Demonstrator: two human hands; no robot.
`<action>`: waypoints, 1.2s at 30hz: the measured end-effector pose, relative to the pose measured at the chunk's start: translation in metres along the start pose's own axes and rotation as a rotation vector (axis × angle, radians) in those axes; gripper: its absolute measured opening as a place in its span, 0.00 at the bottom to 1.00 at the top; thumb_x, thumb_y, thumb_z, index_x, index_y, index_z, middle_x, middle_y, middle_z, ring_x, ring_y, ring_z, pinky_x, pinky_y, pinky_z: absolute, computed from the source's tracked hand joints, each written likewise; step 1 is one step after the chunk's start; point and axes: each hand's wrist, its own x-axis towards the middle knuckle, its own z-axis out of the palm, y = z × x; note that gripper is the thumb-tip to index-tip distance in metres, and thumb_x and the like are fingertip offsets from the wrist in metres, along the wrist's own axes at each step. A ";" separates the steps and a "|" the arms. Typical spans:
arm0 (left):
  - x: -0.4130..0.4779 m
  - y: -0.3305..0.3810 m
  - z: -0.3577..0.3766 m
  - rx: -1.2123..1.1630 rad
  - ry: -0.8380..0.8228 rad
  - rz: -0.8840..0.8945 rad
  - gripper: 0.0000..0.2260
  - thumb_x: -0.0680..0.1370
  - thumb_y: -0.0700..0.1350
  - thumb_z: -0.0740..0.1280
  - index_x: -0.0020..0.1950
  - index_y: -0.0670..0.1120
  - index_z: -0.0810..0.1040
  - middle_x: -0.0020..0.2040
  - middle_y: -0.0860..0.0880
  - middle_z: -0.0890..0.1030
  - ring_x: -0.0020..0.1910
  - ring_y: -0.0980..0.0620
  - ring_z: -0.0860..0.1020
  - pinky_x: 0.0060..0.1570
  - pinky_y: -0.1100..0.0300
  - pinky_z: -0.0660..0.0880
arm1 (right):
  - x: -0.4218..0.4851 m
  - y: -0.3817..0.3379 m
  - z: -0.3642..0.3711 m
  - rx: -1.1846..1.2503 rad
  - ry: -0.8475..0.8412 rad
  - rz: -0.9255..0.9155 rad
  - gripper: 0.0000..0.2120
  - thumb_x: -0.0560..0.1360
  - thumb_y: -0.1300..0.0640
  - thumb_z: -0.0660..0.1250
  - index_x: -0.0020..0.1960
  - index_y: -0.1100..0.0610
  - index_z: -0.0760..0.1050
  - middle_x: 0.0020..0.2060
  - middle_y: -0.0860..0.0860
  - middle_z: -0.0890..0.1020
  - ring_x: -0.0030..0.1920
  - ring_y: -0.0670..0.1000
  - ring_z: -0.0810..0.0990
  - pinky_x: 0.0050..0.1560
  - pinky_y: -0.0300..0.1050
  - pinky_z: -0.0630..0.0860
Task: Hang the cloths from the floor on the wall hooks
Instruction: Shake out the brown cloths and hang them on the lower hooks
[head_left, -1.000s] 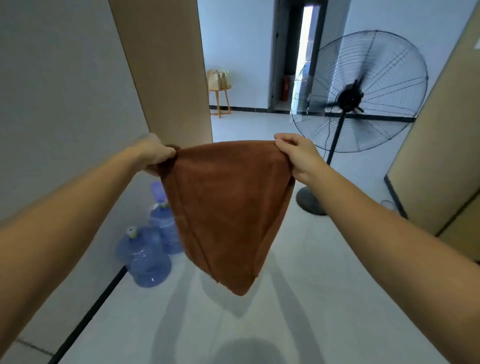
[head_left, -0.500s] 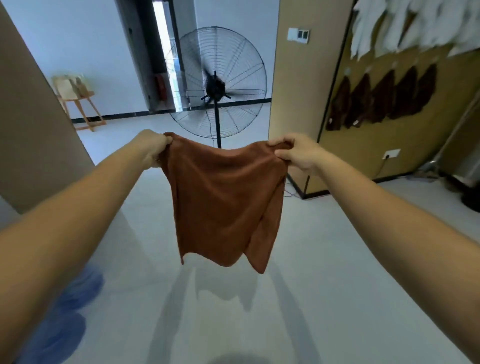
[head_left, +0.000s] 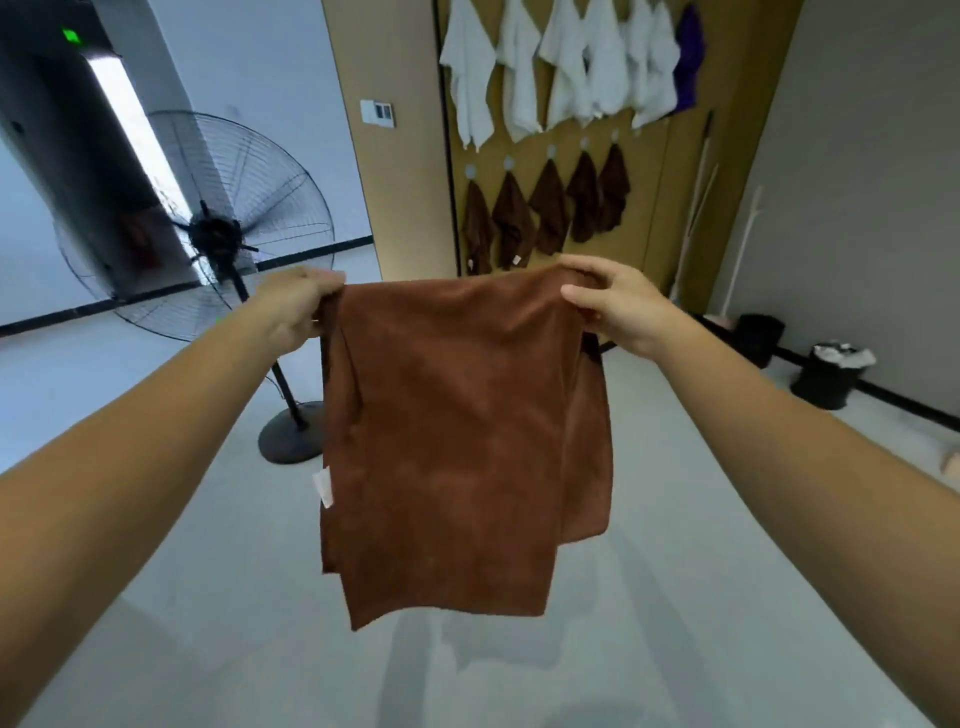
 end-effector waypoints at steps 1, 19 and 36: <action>0.004 0.005 0.024 -0.011 -0.053 0.027 0.05 0.78 0.38 0.68 0.51 0.46 0.75 0.43 0.48 0.78 0.40 0.53 0.77 0.41 0.58 0.75 | 0.001 0.001 -0.023 0.021 -0.035 0.001 0.20 0.76 0.64 0.69 0.64 0.48 0.75 0.62 0.51 0.77 0.59 0.52 0.79 0.56 0.49 0.80; 0.107 0.052 0.308 -0.062 -0.094 -0.012 0.05 0.81 0.42 0.60 0.49 0.46 0.76 0.38 0.49 0.76 0.35 0.53 0.75 0.39 0.57 0.75 | 0.070 0.021 -0.264 -0.497 0.286 0.037 0.12 0.83 0.61 0.57 0.58 0.50 0.76 0.51 0.51 0.78 0.45 0.51 0.77 0.38 0.44 0.76; 0.346 0.091 0.462 0.285 -0.250 0.048 0.11 0.78 0.47 0.68 0.57 0.42 0.79 0.51 0.46 0.78 0.51 0.47 0.77 0.51 0.52 0.76 | 0.258 0.039 -0.402 -0.133 0.693 0.023 0.05 0.78 0.60 0.67 0.49 0.51 0.80 0.52 0.53 0.80 0.45 0.50 0.78 0.43 0.42 0.76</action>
